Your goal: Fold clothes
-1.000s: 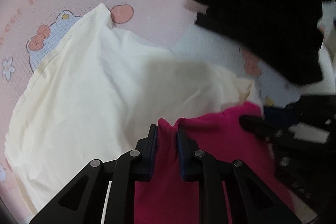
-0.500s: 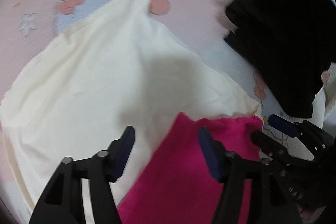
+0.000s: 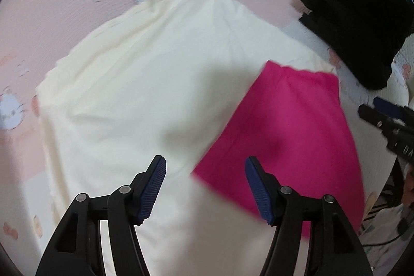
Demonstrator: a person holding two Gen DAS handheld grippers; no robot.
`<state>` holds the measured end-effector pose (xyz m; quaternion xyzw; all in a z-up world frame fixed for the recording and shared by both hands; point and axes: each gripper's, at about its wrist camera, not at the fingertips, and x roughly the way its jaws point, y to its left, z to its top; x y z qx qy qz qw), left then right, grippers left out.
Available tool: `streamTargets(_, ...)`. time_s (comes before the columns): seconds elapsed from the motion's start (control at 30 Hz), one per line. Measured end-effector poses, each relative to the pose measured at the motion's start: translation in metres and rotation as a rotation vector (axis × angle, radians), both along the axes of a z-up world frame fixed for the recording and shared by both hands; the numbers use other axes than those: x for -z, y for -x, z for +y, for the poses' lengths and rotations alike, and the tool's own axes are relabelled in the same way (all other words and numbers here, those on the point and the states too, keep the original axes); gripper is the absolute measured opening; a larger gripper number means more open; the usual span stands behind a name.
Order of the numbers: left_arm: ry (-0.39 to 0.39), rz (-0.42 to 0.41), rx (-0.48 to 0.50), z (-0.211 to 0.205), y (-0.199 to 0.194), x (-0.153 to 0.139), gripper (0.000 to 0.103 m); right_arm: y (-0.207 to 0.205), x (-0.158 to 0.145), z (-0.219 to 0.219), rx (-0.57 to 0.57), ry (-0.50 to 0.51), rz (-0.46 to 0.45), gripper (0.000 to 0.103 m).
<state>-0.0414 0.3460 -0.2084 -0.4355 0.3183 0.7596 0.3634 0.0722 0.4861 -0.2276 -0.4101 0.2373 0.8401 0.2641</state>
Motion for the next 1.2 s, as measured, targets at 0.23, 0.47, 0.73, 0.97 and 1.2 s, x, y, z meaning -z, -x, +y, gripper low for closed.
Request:
streamTargets(0.23,0.053,0.099,-0.015,-0.078,-0.005,-0.012,0.061,0.002,-0.013,-0.053,-0.075,-0.069,-0.024,0.064)
streamTargets(0.47,0.032,0.047,-0.106,-0.158,0.019,-0.013,0.061,0.023,-0.027,-0.126,-0.194,-0.194,-0.050,0.064)
streamTargets(0.73,-0.030,-0.328,-0.396,-0.233,0.062,0.025,0.061,0.070,-0.061,-0.232,-0.342,-0.391,-0.029,0.065)
streamTargets(0.97,-0.041,-0.263,-0.449,-0.265,0.060,0.018,0.061,0.080,-0.041,-0.325,-0.640,-0.668,-0.081,0.072)
streamTargets(1.2,-0.024,-0.227,-0.491,-0.306,0.052,0.016,0.061,0.084,-0.026,-0.346,-0.737,-0.703,-0.111,0.072)
